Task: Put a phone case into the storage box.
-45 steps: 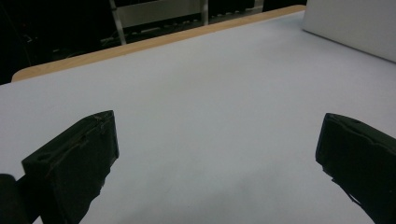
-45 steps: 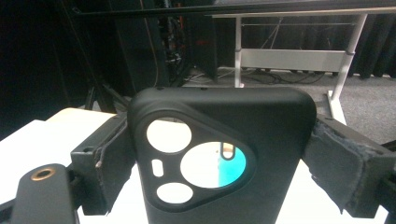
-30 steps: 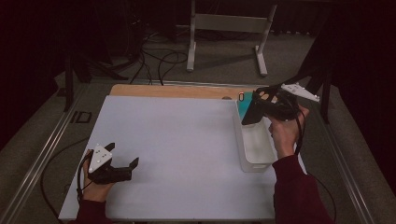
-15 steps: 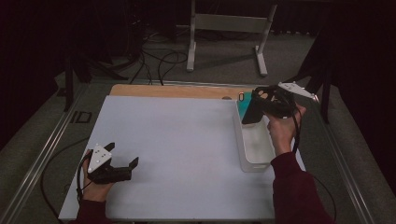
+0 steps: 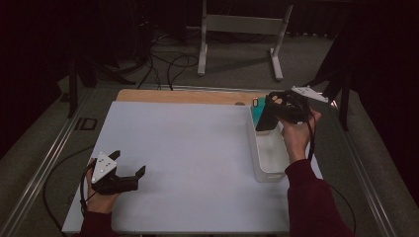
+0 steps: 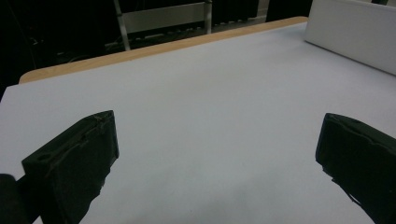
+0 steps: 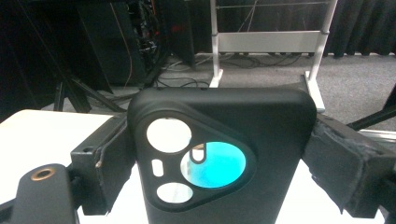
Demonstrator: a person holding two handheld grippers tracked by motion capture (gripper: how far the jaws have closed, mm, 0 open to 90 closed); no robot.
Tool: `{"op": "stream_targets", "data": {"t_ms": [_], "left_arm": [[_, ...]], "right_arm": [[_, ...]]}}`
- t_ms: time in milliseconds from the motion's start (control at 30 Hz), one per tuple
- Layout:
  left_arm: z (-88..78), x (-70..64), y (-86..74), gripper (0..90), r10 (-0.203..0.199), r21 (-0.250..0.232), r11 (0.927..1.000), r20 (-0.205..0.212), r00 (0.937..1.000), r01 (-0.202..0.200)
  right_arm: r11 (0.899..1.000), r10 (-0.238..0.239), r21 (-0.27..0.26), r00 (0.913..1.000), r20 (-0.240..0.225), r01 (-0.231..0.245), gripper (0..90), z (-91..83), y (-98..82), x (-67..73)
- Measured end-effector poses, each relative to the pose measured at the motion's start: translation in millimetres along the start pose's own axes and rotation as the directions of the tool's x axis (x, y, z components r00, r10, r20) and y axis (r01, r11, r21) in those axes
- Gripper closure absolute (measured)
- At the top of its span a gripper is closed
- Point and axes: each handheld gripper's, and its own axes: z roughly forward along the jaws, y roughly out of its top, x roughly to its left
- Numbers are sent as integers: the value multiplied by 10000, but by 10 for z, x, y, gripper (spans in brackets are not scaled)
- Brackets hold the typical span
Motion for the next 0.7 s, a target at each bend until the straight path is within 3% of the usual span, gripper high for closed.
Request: {"op": "stream_targets", "data": {"t_ms": [700], "left_arm": [[4,-12,2,0,7,-24,10000,42,10000,-7]], "right_arm": [[9990,66,430,9987,500,-87,136,207,-69,-1]]}}
